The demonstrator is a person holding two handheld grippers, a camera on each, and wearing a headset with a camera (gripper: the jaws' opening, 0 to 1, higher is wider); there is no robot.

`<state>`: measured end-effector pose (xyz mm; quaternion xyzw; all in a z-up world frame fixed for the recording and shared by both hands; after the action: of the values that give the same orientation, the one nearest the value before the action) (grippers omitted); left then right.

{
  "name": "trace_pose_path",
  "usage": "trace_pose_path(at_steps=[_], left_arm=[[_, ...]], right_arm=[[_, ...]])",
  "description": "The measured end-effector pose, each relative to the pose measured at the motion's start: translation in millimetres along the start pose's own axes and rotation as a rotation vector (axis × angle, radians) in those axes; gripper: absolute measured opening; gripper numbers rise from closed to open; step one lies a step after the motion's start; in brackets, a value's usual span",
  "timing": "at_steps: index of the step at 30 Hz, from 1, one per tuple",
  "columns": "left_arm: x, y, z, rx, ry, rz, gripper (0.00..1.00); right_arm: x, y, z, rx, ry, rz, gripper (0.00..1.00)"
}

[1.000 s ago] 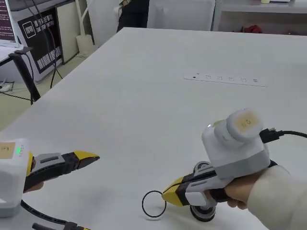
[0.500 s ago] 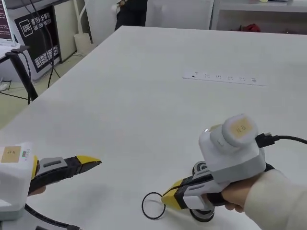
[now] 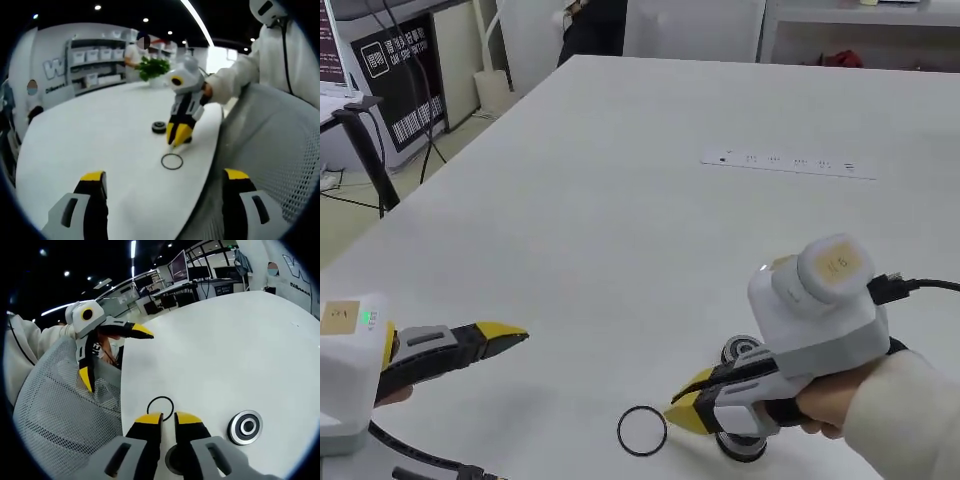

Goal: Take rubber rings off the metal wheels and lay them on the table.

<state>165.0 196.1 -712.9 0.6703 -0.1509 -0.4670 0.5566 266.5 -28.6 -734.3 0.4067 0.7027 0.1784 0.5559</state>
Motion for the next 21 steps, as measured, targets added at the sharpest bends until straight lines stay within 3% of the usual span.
trace_pose_path(at_steps=[13, 21], left_arm=[[-5.1, 4.9, -1.2, 0.007, 0.010, 0.002, 0.97], [-6.3, 6.8, -0.2, 0.012, 0.005, -0.001, 0.97]], right_arm=[[-28.0, 2.1, -8.4, -0.058, -0.037, 0.037, 0.13], [-50.3, 3.4, -9.2, -0.049, -0.059, 0.086, 0.16]])
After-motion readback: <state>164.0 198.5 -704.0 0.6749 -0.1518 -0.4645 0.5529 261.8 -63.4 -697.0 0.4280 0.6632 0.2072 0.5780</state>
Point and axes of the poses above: the centre of the closed fingertips' face, and the gripper's own axes: x roughly forward along the fingers, z roughly to its right, y roughly out of its top, the point moved 10 cm from there along -x, roughly backward along the fingers, and after that the axes turned 1 degree about -y, right-handed, at the moved point
